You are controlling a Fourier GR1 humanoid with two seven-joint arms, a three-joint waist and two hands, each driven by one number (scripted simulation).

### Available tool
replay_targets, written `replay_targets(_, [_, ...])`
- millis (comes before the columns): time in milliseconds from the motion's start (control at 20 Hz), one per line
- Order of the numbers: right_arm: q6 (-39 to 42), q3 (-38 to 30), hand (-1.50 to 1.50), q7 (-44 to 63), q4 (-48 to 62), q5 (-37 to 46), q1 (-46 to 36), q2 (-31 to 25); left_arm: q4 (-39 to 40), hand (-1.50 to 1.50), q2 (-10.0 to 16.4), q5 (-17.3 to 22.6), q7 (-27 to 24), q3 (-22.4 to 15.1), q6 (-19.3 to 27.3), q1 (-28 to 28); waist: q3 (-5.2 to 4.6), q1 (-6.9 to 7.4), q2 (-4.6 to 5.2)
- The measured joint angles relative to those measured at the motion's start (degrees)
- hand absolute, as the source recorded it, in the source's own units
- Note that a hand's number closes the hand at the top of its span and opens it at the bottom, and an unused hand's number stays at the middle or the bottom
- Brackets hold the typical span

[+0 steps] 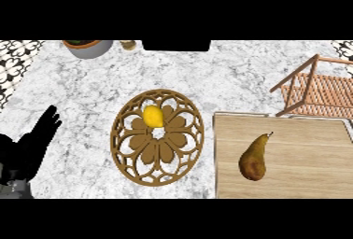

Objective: Pick the cupcake from the tray and place it in the tiered shelf

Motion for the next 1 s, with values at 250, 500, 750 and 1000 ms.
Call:
replay_targets(250, [6.3, -4.4, -1.5, 1.3, 3.0, -4.1, 0.4, -5.8, 0.3, 0.0, 0.5, 0.3, 0.1, 0.6, -0.4, -0.5, 0.07, -0.28, 0.07])
replay_targets(500, [10.1, -7.9, -1.5, 3.8, 6.3, -7.2, 3.5, -13.3, 0.3, 0.0, 0.1, 0.1, -0.4, 0.9, 0.1, 0.1, 0.21, -0.86, 0.08])
replay_targets(750, [12.3, -9.1, -1.5, 5.1, 8.0, -8.2, 8.5, -18.5, 0.2, 0.0, -0.4, 0.3, -0.3, 1.3, 0.8, 0.3, 0.49, -2.06, 0.05])
replay_targets(1000, [14.2, -9.7, -1.5, 5.3, 8.2, -8.7, 12.9, -21.0, 0.3, 0.0, -0.4, 0.5, -0.4, 2.0, 1.1, 1.3, 0.8, -3.56, -0.28])
